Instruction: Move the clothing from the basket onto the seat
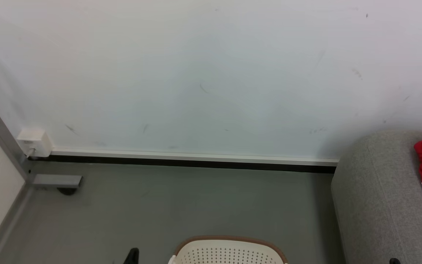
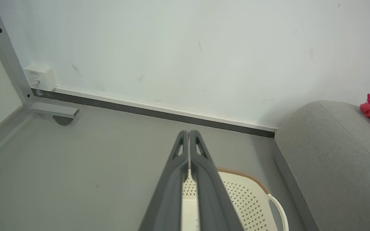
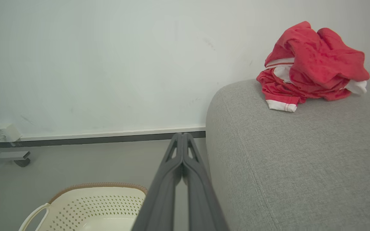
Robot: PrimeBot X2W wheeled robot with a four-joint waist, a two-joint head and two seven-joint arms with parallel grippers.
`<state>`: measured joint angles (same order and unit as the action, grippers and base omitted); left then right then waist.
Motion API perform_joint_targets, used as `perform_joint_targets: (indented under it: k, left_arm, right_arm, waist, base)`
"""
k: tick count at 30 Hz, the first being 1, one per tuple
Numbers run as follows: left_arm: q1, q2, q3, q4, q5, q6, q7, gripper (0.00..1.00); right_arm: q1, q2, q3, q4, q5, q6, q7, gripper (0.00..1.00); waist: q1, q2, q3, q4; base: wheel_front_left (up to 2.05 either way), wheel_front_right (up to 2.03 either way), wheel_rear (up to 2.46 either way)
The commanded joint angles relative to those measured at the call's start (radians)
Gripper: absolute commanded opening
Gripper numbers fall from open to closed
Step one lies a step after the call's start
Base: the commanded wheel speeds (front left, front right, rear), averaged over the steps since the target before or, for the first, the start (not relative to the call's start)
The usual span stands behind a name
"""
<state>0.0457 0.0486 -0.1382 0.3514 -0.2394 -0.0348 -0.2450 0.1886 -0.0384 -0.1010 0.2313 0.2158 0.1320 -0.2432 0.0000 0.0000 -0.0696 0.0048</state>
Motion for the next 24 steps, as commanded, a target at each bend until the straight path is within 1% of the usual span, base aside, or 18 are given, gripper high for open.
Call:
perform_joint_targets:
  k: [1,13,24]
  left_arm:
    - [-0.025,0.003,0.014,-0.015,-0.056,-0.004,0.013,0.00]
    - [-0.044,0.003,0.051,-0.035,-0.273,-0.019,0.068,0.00]
    - [-0.063,0.003,0.082,-0.048,-0.446,-0.032,0.113,0.00]
  right_arm:
    - [-0.026,-0.009,-0.005,-0.009,0.055,0.000,0.012,0.00]
    - [-0.068,-0.010,-0.003,-0.011,0.276,0.000,0.065,0.00]
    - [-0.105,-0.011,-0.004,-0.008,0.453,-0.001,0.111,0.00]
  waist:
    - [0.0000,0.0000,0.001,0.000]
    - [0.0000,0.0000,0.008,0.000]
    - [0.0000,0.0000,0.015,-0.001]
  base:
    - [0.00,0.00,0.00]
    - [0.00,0.00,0.00]
    - [0.00,0.00,0.00]
